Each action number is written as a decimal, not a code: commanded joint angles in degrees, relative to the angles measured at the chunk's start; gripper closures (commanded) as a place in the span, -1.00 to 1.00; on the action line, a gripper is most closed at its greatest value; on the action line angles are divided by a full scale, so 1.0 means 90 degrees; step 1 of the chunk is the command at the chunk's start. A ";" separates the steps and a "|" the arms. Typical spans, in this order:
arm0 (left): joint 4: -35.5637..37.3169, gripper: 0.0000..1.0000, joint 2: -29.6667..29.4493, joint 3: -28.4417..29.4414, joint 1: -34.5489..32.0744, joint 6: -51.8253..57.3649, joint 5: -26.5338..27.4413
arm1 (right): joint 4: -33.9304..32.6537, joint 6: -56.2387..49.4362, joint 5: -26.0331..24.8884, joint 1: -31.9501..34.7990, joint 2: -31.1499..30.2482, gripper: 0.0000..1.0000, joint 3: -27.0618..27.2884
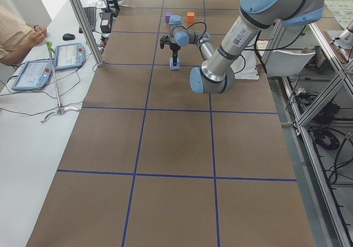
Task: Place blue block between orange and purple blocks
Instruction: 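Carry the light blue cube with the left gripper to the table center and release, then withdraw the left gripper while the right gripper reaches toward the light blue cube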
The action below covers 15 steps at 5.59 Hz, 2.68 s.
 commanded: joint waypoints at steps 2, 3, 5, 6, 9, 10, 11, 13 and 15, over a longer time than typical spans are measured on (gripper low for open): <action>0.0901 -1.00 -0.0007 -0.0899 -0.1049 0.1318 -0.1479 | -0.0058 0.0049 0.0204 0.0002 0.0087 -1.00 0.0049; 0.1952 -1.00 0.0313 -0.1677 -0.1355 0.2377 -0.1546 | -0.0068 0.0726 0.0273 -0.0152 0.0097 -1.00 0.0358; 0.3201 -1.00 0.1443 -0.3144 -0.3009 0.5073 -0.1517 | -0.0078 0.3180 0.0225 -0.1232 0.0746 -1.00 0.1053; 0.3165 -1.00 0.2358 -0.3653 -0.3608 0.5112 -0.1498 | -0.0126 0.4209 0.0157 -0.1827 0.1351 -1.00 0.1064; 0.2883 -1.00 0.3964 -0.3638 -0.4890 0.6099 -0.1973 | -0.2736 0.5751 -0.0922 -0.3449 0.3730 -1.00 0.1578; 0.2862 -1.00 0.4355 -0.3590 -0.5493 0.7211 -0.2150 | -0.4136 0.5878 -0.1672 -0.4141 0.4649 -1.00 0.1717; 0.2852 -1.00 0.4910 -0.3560 -0.6089 0.8401 -0.2336 | -0.4421 0.6420 -0.2453 -0.4979 0.5170 -1.00 0.1583; 0.2252 -1.00 0.6217 -0.3366 -0.7193 0.9503 -0.2947 | -0.4463 0.6844 -0.3336 -0.5805 0.6099 -1.00 0.0436; 0.1436 -1.00 0.6722 -0.3160 -0.7355 0.9683 -0.3226 | -0.4395 0.6944 -0.4252 -0.6547 0.6435 -1.00 -0.0378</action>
